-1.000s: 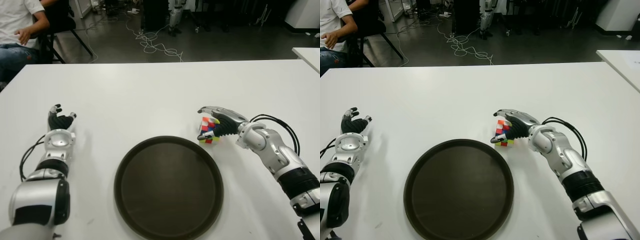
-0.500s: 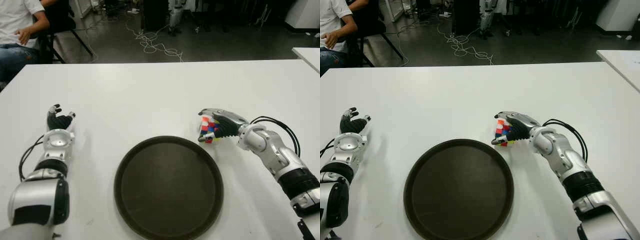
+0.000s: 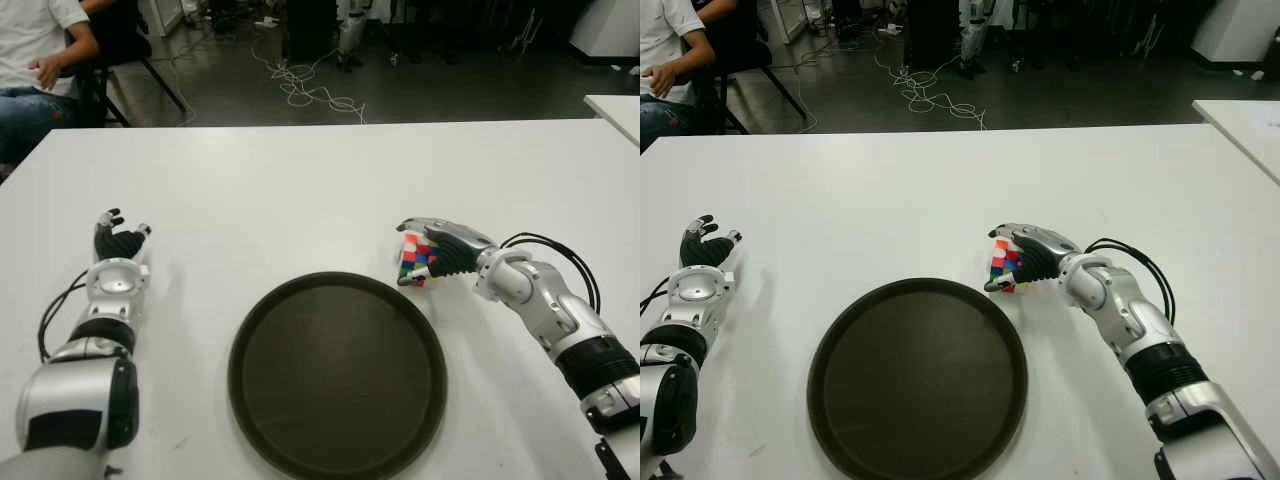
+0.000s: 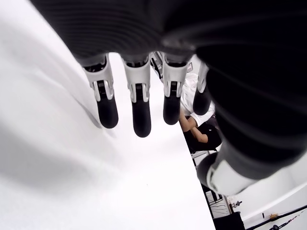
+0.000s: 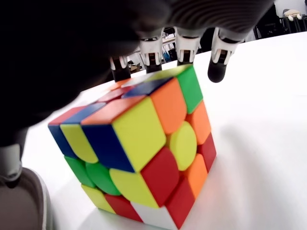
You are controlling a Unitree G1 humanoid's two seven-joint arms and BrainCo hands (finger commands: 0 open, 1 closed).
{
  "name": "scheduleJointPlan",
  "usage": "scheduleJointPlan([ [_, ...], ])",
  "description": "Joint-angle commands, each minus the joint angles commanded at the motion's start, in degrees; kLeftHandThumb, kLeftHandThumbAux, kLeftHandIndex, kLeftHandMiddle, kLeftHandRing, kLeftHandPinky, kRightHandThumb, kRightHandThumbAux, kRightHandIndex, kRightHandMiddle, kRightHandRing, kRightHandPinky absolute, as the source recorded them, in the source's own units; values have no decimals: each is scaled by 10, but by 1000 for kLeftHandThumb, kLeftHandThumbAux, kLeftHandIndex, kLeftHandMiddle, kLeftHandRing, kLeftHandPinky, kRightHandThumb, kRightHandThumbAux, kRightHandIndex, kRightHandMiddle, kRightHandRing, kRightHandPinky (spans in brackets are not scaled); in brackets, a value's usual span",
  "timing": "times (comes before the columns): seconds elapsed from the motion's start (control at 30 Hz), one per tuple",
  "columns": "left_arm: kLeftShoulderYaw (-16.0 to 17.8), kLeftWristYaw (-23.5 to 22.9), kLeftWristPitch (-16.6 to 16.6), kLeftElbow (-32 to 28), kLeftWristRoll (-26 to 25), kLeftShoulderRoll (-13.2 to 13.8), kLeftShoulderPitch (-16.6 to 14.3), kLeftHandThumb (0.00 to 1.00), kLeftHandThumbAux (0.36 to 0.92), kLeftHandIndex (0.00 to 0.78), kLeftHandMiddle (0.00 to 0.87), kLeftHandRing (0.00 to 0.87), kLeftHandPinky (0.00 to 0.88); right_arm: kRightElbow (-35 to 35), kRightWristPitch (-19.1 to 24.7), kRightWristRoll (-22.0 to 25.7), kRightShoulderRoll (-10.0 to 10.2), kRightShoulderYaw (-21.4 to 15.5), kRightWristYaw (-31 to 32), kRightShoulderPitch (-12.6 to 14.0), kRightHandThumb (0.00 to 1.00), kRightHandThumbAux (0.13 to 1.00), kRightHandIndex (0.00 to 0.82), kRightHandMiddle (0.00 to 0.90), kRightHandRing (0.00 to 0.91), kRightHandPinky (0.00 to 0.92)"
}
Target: Pick up the Rubik's Cube and put it in the plate
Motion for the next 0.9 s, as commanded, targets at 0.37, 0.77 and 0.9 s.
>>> scheduleJointPlan([
  [0.37,6,-4,-3,-1,-1,0,1,114,724,90,139,159,179,0,1,-1,3,3,-7,2,0,453,0,0,0,0],
  [0.77,5,-1,-3,-1,3,0,1,120,719,95,157,178,196,2,1,-1,4,3,-11,4,0,449,0,0,0,0],
  [0.9,4,-2,-1,-1,4,0,0,110,713,84,148,170,187,0,4,-1,5,3,-12,5,0,445,0,0,0,0],
])
